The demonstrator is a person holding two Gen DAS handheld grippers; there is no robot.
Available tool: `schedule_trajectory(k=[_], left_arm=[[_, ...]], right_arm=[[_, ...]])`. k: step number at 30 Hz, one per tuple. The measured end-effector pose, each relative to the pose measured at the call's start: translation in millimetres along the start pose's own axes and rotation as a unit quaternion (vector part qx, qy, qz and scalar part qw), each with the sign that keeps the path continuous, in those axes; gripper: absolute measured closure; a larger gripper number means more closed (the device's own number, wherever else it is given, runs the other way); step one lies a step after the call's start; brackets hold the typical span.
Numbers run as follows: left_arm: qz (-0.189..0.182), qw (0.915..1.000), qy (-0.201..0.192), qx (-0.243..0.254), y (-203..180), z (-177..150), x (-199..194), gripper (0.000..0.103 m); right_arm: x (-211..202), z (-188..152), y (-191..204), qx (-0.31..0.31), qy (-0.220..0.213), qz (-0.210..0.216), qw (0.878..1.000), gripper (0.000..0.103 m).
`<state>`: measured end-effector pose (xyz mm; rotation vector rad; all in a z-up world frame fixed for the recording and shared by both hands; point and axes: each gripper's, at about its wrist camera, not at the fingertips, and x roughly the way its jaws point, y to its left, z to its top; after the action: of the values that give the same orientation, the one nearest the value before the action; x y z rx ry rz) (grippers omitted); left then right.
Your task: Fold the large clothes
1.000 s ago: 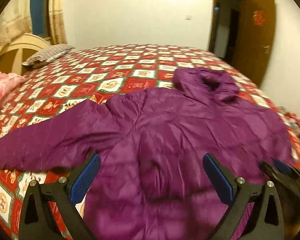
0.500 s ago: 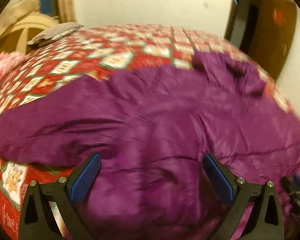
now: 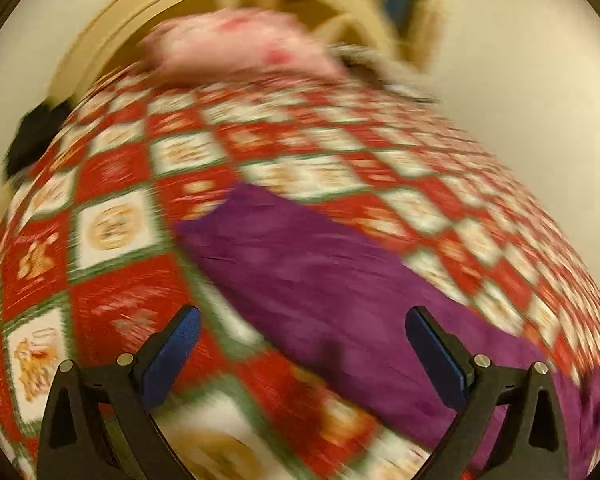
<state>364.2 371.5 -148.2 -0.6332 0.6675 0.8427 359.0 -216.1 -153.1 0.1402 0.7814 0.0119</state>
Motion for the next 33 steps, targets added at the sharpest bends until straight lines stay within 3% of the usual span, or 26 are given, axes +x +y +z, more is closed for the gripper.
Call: schedule_trajectory(k=[2, 4, 6, 10, 11, 12, 14, 15, 17, 18, 20, 23, 26, 29, 32, 33], left_arm=[[0.039, 0.9980, 0.024, -0.044, 18.4, 6.1, 21.3, 0.001], [0.053, 0.9960, 0.040, -0.060, 28.2, 3.0, 32.5, 0.001], [0.080, 0.9962, 0.022, -0.026, 17.6, -1.4, 34.2, 0.001], [0.096, 0.9943, 0.014, 0.043, -4.9, -14.5, 41.7, 0.002], [0.092, 0.9946, 0.007, 0.046, -5.4, -16.6, 40.4, 0.011], [0.082, 0.9954, -0.005, 0.049, -6.8, -19.1, 36.0, 0.035], [0.066, 0.9962, -0.011, 0.055, -9.8, -18.7, 32.9, 0.052], [0.063, 0.9963, -0.012, 0.057, -9.8, -16.7, 32.1, 0.067], [0.005, 0.9985, -0.005, 0.054, -7.9, -10.1, 32.7, 0.098], [-0.016, 0.9988, -0.001, 0.046, -8.2, -7.7, 30.8, 0.098], [-0.024, 0.9986, -0.011, 0.046, -13.6, -4.4, 23.4, 0.098], [-0.049, 0.9956, -0.048, 0.063, -32.3, 0.4, -2.6, 0.098], [-0.096, 0.9862, -0.088, 0.101, -65.7, -1.4, -40.7, 0.098], [-0.160, 0.9683, -0.126, 0.145, -106.0, -12.3, -86.0, 0.098], [-0.236, 0.9396, -0.154, 0.194, -151.6, -34.8, -134.4, 0.098], [-0.266, 0.9266, -0.160, 0.213, -168.8, -46.3, -152.0, 0.098]], right_arm=[[0.3, 0.0, 1.4, -0.003, 0.001, -0.004, 1.000, 0.024], [0.9, 0.2, 2.7, -0.006, 0.001, -0.007, 1.000, 0.024], [1.5, 0.1, 3.7, -0.008, 0.003, -0.011, 1.000, 0.024], [2.3, 0.1, 5.4, -0.013, 0.004, -0.017, 1.000, 0.023], [2.5, 0.1, 5.7, -0.014, 0.005, -0.018, 1.000, 0.023], [2.7, 0.2, 5.7, -0.014, 0.004, -0.018, 1.000, 0.023], [2.6, 0.2, 5.4, -0.014, 0.004, -0.018, 1.000, 0.023], [2.7, 0.2, 5.4, -0.014, 0.004, -0.018, 1.000, 0.023], [2.5, 0.0, 5.5, -0.014, 0.004, -0.017, 1.000, 0.023], [2.5, 0.0, 5.4, -0.014, 0.004, -0.017, 1.000, 0.023], [2.4, 0.0, 5.9, -0.013, 0.002, -0.017, 1.000, 0.023], [2.3, -0.2, 5.8, -0.013, 0.002, -0.016, 1.000, 0.023], [2.0, -0.1, 5.6, -0.012, 0.000, -0.015, 1.000, 0.023], [1.7, -0.4, 5.0, -0.011, -0.001, -0.014, 1.000, 0.023], [1.8, -0.5, 4.9, -0.011, -0.002, -0.014, 1.000, 0.023], [1.7, -0.7, 4.9, -0.011, -0.002, -0.014, 1.000, 0.023]])
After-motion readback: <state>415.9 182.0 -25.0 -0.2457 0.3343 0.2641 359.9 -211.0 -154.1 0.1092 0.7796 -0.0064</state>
